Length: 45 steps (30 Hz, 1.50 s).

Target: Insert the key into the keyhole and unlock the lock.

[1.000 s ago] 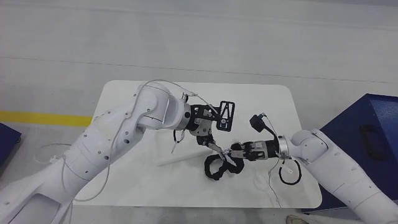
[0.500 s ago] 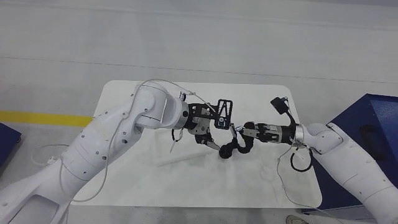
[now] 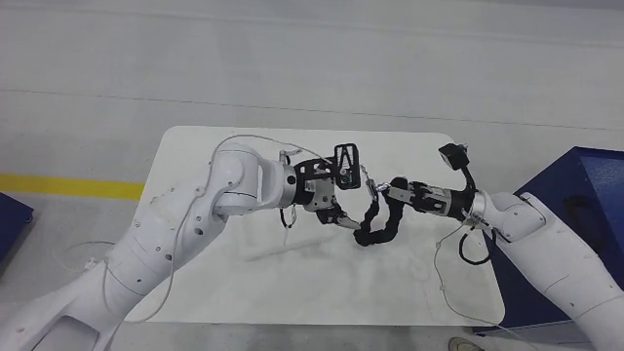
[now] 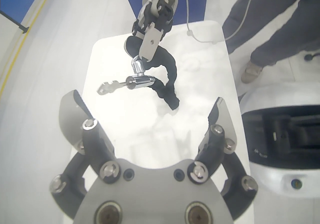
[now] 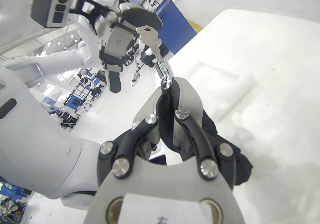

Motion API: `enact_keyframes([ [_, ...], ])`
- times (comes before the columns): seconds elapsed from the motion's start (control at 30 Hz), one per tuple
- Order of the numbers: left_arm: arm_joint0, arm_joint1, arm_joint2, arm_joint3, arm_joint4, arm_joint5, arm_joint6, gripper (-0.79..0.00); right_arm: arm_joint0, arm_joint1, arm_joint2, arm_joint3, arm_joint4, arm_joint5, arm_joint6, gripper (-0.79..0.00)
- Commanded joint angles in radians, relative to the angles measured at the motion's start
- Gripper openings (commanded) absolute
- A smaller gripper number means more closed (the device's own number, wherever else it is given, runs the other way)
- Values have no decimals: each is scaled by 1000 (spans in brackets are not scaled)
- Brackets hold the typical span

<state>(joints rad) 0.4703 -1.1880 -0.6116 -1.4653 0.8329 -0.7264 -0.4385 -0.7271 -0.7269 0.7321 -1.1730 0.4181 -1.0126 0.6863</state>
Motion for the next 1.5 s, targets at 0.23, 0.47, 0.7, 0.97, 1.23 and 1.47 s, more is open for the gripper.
enact_keyframes([
  [0.23, 64, -54, 63, 78, 2, 115, 169, 0, -58, -1, 57, -43, -9, 0, -57, -785],
  [0.47, 27, -101, 90, 173, -13, 101, 201, -246, -84, -6, 80, -65, -19, 0, -56, -785],
  [0.7, 6, -138, 105, 241, -41, 76, 196, -388, -101, -10, 102, -73, -9, 3, -40, -785],
  [0.97, 0, -161, 97, 279, -27, 46, 212, -545, -117, -14, 127, -85, -5, 10, -19, -785],
  [1.23, 10, -171, 75, 279, 8, 50, 215, -785, -124, -19, 156, -79, -3, 19, -5, -785],
  [1.47, 20, -166, 36, 239, 42, 17, 221, -785, -124, -25, 172, -66, -6, 28, 15, -785],
])
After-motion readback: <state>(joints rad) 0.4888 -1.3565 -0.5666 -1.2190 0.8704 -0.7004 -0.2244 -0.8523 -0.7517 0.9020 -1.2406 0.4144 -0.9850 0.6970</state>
